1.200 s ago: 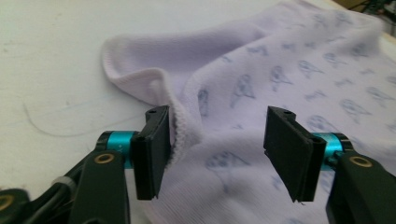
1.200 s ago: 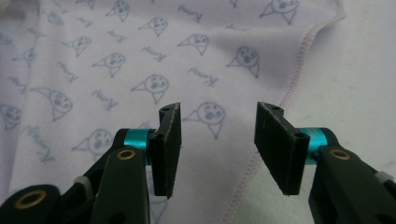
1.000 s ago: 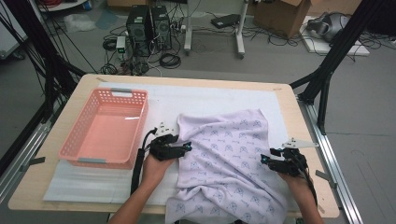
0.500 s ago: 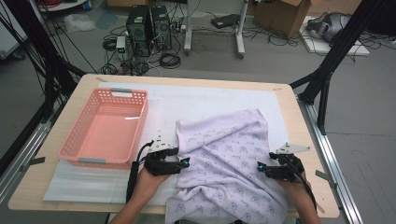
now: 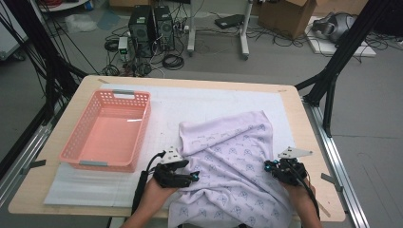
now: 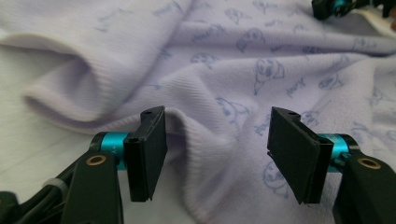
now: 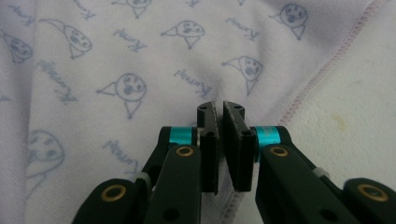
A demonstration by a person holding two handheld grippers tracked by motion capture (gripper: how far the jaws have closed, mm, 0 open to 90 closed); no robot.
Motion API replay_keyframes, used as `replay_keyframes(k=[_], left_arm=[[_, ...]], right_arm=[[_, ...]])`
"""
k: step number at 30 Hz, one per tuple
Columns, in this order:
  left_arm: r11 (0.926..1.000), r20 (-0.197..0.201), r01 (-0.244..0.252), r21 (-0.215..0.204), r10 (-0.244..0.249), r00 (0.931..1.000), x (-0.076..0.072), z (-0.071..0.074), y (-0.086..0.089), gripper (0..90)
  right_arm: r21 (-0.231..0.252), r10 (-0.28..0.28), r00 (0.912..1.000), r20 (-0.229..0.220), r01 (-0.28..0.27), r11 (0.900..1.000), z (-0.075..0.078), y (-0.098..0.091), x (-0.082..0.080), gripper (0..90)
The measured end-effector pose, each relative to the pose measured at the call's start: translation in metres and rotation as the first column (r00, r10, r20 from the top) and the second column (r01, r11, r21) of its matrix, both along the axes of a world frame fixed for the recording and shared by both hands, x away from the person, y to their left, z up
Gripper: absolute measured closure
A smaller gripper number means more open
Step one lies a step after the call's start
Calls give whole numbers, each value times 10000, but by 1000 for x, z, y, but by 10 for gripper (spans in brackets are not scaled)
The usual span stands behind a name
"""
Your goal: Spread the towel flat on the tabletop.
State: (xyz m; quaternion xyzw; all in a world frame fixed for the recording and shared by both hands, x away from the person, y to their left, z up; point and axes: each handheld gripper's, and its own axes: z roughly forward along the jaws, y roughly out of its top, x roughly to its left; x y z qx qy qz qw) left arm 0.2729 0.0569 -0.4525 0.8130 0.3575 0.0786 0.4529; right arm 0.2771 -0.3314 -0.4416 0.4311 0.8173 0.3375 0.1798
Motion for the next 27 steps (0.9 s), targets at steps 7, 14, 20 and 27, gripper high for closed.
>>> replay_keyframes(k=[7,14,20,27], left_arm=[[9963,-249,-738,450,750,9969,17,4,0,827],[9745,41,-2221,331,2221,9750,54,5,7,837],[9439,336,-3297,164,3290,9437,83,9,16,837],[9349,656,-3530,-360,3547,9327,97,10,19,812]], right_arm=[[233,-87,9999,50,85,9997,-1,-1,12,878],[511,-692,9966,446,669,9964,-4,1,51,881],[854,-1428,9849,977,1346,9872,1,0,82,884],[1599,-2492,9546,1631,2237,9614,20,-5,108,880]])
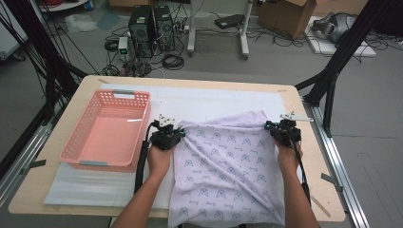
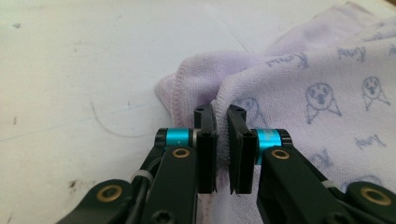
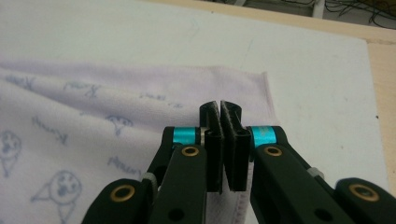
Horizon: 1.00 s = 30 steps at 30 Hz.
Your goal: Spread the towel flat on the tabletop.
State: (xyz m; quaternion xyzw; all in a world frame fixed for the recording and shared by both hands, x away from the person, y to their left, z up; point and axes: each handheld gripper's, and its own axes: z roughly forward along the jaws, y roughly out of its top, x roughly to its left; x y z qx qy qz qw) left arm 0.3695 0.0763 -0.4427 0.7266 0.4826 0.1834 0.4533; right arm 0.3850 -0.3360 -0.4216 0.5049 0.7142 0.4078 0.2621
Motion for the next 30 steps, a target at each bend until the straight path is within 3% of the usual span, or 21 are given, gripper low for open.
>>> replay_keyframes(k=[1,3,5,6,8,9,12,14,17,22,26,29,30], left_arm=[[9998,25,194,-78,-194,9998,-1,0,0,758],[9982,-104,451,-388,-455,9989,-6,2,0,586],[9960,-121,813,-374,-818,9966,-12,4,-1,470],[9952,97,891,-394,-888,9960,-18,5,-1,448],[9930,345,1137,-326,-1125,9930,-26,7,1,439],[9905,171,1344,-291,-1340,9908,-30,8,2,427],[9856,213,1651,-352,-1645,9862,-42,9,4,404],[9821,134,1842,-383,-1838,9829,-51,8,4,404],[9766,-32,2126,-333,-2128,9771,-64,4,7,393],[9695,-177,2427,-345,-2434,9698,-84,-1,13,390],[9630,-621,2684,-233,-2694,9610,-90,-8,13,387],[9589,-788,2835,-126,-2836,9557,-90,-9,7,386],[9578,-784,2874,-70,-2871,9547,-91,-9,4,384]], right_arm=[[118,-54,10000,78,53,9999,1,0,0,865],[376,-12,10000,16,11,9993,3,-1,-2,748],[185,92,9999,-56,-91,9998,5,0,-9,668],[137,185,9998,-23,-185,9997,6,-1,-13,628],[93,299,9996,4,-299,9995,9,-4,-23,586],[114,359,9994,13,-359,9993,11,-7,-29,576],[100,559,9984,20,-559,9984,15,-15,-49,546],[379,928,9954,-237,-919,9950,15,-21,-60,536],[146,1337,9893,-587,-1330,9910,11,-23,-77,521],[-208,2370,9636,-1240,-2413,9702,-2,-16,-110,469],[-525,2766,9471,-1628,-2882,9561,-14,-8,-128,454],[-1158,2832,9388,-1961,-3090,9440,-22,0,-133,455],[-1136,2796,9416,-1874,-3035,9460,-22,0,-134,465]])
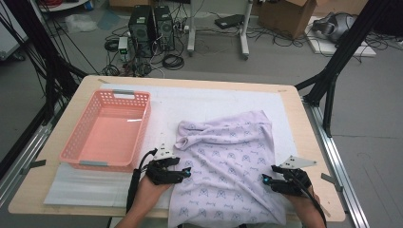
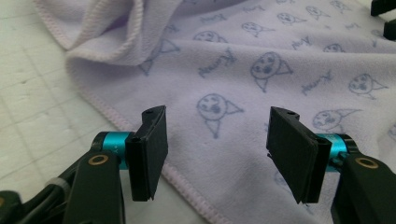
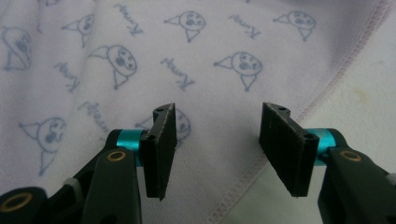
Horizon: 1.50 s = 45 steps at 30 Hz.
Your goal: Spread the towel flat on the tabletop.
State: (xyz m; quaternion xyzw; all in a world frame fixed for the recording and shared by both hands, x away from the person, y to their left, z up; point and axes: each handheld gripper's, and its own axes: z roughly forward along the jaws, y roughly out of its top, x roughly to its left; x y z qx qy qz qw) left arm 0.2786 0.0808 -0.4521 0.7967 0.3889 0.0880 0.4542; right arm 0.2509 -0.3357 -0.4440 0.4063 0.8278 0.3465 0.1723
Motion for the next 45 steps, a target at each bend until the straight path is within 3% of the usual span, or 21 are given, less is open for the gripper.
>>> replay_keyframes(k=[2,3,4,6,7,8,13,15,19,21,24,26,28,31,34,40,45], left_arm=[[9994,228,98,342,-106,9997,-2,0,-5,417],[9968,515,-7,805,-35,9987,-4,1,-9,482],[9936,760,-99,1127,13,9971,-5,1,-10,631],[9936,537,-77,1130,16,9986,-1,3,-10,856],[9947,283,-123,1018,94,9996,5,4,-10,873],[9940,282,-188,1077,159,9995,7,5,-9,877],[9901,160,-1250,643,1242,9921,31,4,-3,879],[9862,269,-1500,694,1485,9885,38,4,-2,879],[9721,305,-2320,357,2309,9725,50,2,6,880],[9684,216,-2486,175,2482,9685,52,0,7,879],[9693,377,-2444,275,2433,9692,51,1,7,879],[9693,337,-2454,126,2449,9690,50,1,7,875],[9740,338,-2266,38,2264,9735,47,1,8,813],[9817,241,-1898,-157,1902,9815,37,2,11,602],[9882,198,-1534,-7,1534,9880,22,1,14,516],[9926,-75,-1170,-333,1168,9931,2,0,22,475],[9936,-155,-1038,-456,1032,9945,-12,-1,23,472]], right_arm=[[143,-65,10000,-60,66,9999,0,-1,2,551],[162,-107,9999,-55,108,9998,0,-1,3,640],[132,-87,9999,-91,88,9999,1,-1,5,789],[175,-87,9996,-261,91,9998,2,0,11,854],[200,-102,9996,-271,108,9997,2,0,13,858],[301,-261,9993,-266,269,9992,2,1,19,863],[642,-1009,9948,114,999,9929,-2,4,38,866],[732,-1318,9908,291,1294,9889,-4,5,47,866],[1019,-2020,9769,699,1944,9756,-5,3,62,867],[1174,-2384,9682,762,2287,9664,-4,-1,68,868],[1154,-2675,9585,983,2560,9598,-2,-3,75,869],[1160,-2781,9543,1099,2655,9571,-1,-2,77,868],[1029,-2730,9567,1013,2628,9593,-2,0,77,851],[1284,-2794,9562,873,2673,9550,1,-1,71,737],[1458,-2671,9592,931,2522,9566,6,-6,59,628],[1802,-2326,9708,586,2189,9590,10,-19,25,548],[1610,-2085,9769,467,1986,9668,8,-25,-8,524]])
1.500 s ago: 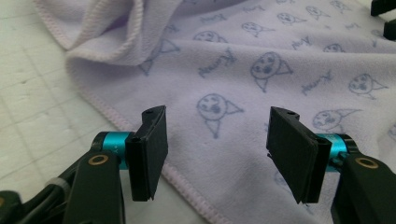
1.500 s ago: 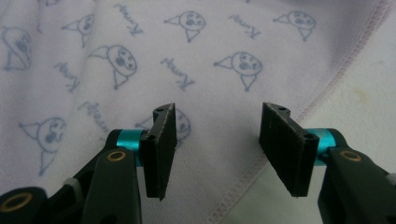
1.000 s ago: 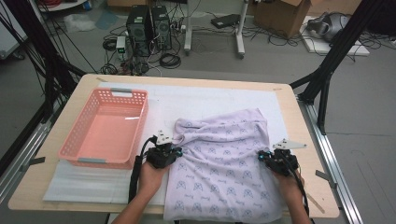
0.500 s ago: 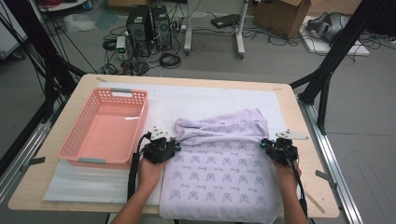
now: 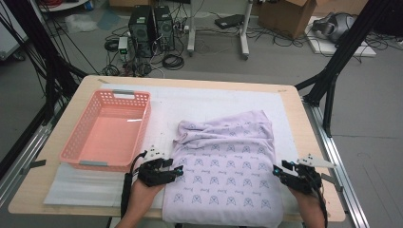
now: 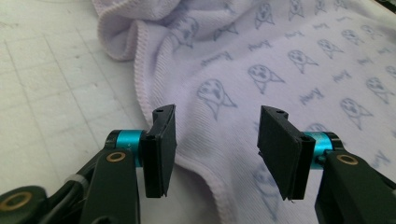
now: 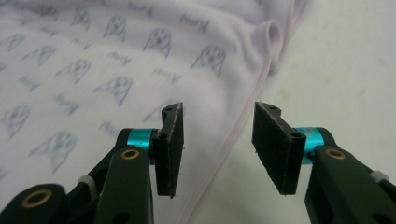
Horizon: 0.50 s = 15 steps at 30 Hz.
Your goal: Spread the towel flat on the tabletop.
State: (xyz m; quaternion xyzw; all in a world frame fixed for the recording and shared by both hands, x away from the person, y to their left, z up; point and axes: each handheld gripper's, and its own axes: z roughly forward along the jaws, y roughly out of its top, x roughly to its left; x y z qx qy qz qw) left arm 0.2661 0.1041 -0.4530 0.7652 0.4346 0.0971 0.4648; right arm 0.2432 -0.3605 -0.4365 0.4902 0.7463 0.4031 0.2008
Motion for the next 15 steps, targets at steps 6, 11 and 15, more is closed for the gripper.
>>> replay_keyframes(k=[6,11,15], left_arm=[[9999,53,141,-52,-140,9999,-23,-2,-2,483],[9953,597,-233,936,178,9981,-38,-2,-5,739],[9951,479,-466,875,425,9979,-47,-1,0,854]], right_arm=[[-34,5,9997,-227,-6,10000,-9,1,-37,506],[-483,24,9996,-291,-38,9988,-16,6,-53,560],[-247,69,9997,-220,-75,9997,-17,4,-63,875]])
